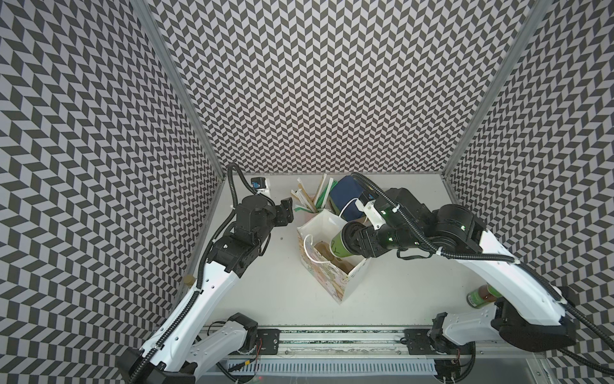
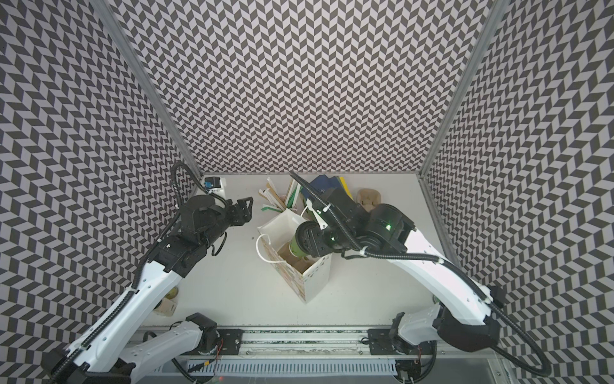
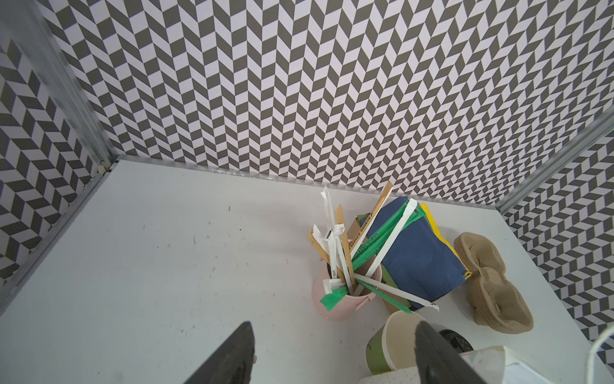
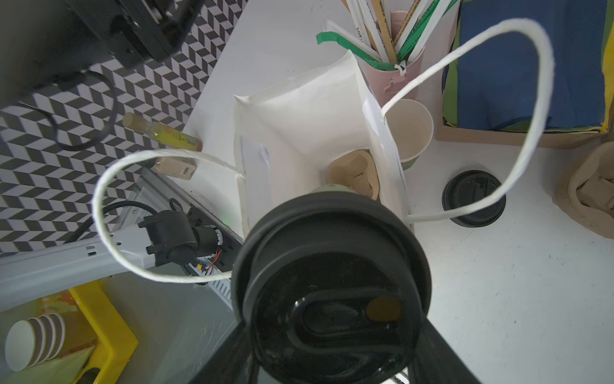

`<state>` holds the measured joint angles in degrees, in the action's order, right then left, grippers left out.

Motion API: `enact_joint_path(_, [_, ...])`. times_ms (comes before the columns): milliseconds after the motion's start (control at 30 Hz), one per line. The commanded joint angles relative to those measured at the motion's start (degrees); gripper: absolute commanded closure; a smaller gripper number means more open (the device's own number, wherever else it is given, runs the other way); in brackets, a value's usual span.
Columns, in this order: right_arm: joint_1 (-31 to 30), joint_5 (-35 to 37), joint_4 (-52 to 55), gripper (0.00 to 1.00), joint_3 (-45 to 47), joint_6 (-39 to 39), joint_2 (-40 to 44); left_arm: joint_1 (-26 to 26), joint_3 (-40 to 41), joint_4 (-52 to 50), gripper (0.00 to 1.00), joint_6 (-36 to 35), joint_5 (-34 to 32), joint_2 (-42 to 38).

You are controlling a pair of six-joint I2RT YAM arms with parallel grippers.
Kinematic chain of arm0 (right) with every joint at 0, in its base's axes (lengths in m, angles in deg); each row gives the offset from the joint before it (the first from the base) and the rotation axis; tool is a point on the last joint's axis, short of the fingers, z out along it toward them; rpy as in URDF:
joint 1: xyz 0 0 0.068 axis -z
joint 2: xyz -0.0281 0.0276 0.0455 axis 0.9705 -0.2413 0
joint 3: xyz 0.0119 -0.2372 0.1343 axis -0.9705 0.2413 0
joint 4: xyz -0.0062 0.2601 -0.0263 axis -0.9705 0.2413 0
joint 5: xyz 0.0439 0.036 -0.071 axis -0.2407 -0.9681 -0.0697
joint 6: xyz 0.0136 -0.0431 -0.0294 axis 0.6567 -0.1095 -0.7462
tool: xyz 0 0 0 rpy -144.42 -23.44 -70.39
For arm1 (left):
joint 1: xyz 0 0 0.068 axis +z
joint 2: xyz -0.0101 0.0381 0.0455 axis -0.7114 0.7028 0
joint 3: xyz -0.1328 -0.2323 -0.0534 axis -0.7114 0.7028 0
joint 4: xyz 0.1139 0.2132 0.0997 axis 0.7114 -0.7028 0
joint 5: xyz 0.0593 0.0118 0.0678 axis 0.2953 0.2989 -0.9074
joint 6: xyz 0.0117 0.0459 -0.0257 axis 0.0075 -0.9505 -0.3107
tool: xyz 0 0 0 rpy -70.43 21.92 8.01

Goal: Pack a coffee takeout order
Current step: Place the coffee cup in the cup tray.

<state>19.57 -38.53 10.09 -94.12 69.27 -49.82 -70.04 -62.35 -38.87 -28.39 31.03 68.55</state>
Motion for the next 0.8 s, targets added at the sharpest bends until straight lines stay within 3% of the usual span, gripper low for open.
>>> enact_joint_path(0, [-0.33, 1.61, -0.40, 1.00, -1.48, -0.23, -1.57, 0.43, 0.47, 1.40, 0.24, 0.80, -0.67, -0.72])
enact_joint_path(767, [1.01, -0.75, -0.22, 1.00, 4.33, -4.77, -8.31, 0.61, 0.72, 1.31, 0.24, 0.89, -0.05, -1.25])
